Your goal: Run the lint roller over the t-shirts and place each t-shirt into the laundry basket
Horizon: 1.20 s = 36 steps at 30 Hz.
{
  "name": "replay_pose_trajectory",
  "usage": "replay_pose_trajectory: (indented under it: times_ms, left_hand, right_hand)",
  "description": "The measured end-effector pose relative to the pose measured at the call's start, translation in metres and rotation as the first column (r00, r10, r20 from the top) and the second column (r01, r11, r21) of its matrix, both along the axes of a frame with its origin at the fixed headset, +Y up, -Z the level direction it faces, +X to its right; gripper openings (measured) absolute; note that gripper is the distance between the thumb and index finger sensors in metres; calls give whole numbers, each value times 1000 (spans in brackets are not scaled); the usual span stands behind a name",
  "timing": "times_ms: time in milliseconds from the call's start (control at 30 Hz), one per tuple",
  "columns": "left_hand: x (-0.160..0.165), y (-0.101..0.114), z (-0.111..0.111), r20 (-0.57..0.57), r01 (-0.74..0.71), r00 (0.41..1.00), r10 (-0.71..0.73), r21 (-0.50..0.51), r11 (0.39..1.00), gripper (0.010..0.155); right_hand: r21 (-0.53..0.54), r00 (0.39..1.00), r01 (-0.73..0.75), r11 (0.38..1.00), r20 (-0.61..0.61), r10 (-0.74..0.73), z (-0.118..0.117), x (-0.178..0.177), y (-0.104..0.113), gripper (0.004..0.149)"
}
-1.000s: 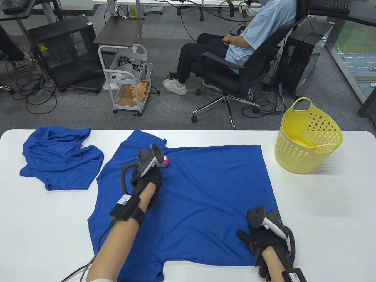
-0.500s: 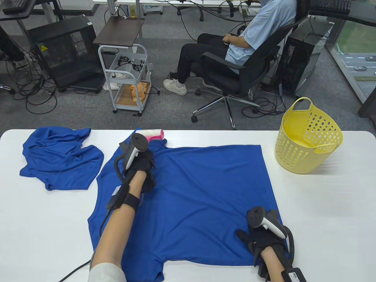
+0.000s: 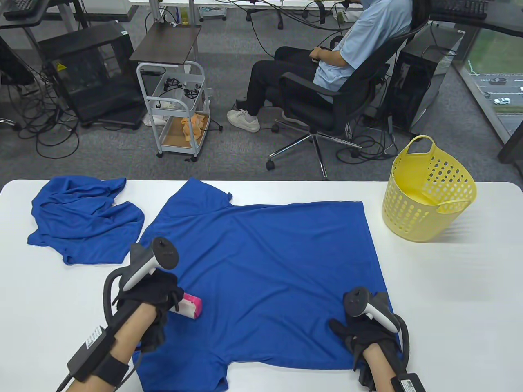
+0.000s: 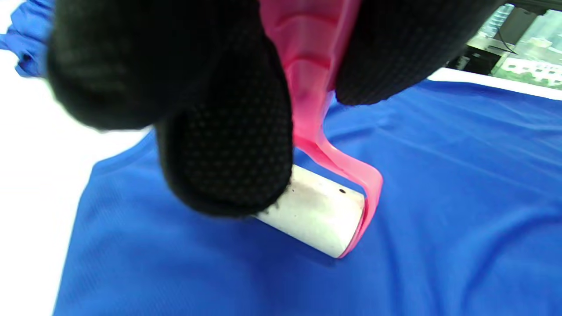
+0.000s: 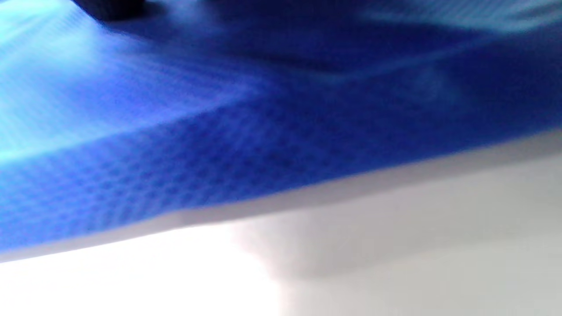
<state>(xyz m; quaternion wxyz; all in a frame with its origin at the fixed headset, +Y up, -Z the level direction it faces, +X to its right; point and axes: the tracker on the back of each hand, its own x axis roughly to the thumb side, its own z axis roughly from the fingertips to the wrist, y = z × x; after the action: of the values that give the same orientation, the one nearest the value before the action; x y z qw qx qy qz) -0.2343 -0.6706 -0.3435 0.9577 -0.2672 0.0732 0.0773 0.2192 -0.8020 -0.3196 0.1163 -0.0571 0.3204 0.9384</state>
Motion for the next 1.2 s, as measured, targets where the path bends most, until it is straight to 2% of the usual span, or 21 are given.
replay_pose_trajectory:
  times_ms: [67,133,267,400,500,600,733,867,967,1100,1167,1200]
  left_hand:
    - [8,-1,-3,-15,14,1000,-12,103,995,57]
    - [13,-3,-17,-26,38,999,-36,99,994,57]
    - [27,-14,-73,-114,17,993,7,204,979,57]
    - [46,-30,-132,-207,116,977,-58,284,952,59]
    - [53,-52,-173,-262,169,961,-90,300,939,62]
    - [49,-66,-200,-300,158,952,-58,318,935,64]
    - [41,-71,-218,-297,119,955,-26,300,946,67]
    - [28,-63,-207,-275,-22,950,146,410,912,66]
    - [13,-47,-182,-221,-87,953,206,455,886,66]
    - [-10,-12,-125,-147,-105,970,193,462,881,64]
    - [-18,-1,-92,-124,-98,979,161,405,909,62]
    - [-22,4,-72,-117,-88,984,135,338,937,62]
  right_hand:
    - [0,1000,3,1000,0,-3,0,0,0,78]
    - [0,1000,3,1000,0,-3,0,0,0,78]
    - [-2,1000,3,1000,-1,-3,0,0,0,78]
    - [-4,1000,4,1000,-1,-4,0,0,0,78]
    - [-6,1000,6,1000,-1,-6,0,0,0,78]
    - [-6,1000,7,1000,0,-7,0,0,1,78]
    - [-6,1000,9,1000,0,-9,0,1,1,78]
    - [-11,1000,5,1000,-4,-5,0,0,1,78]
    - [-10,1000,6,1000,-4,-6,0,0,1,78]
    - [-9,1000,10,1000,-3,-10,0,1,1,78]
    - [-9,1000,8,1000,-4,-8,0,1,1,78]
    - [-9,1000,9,1000,-4,-9,0,1,1,78]
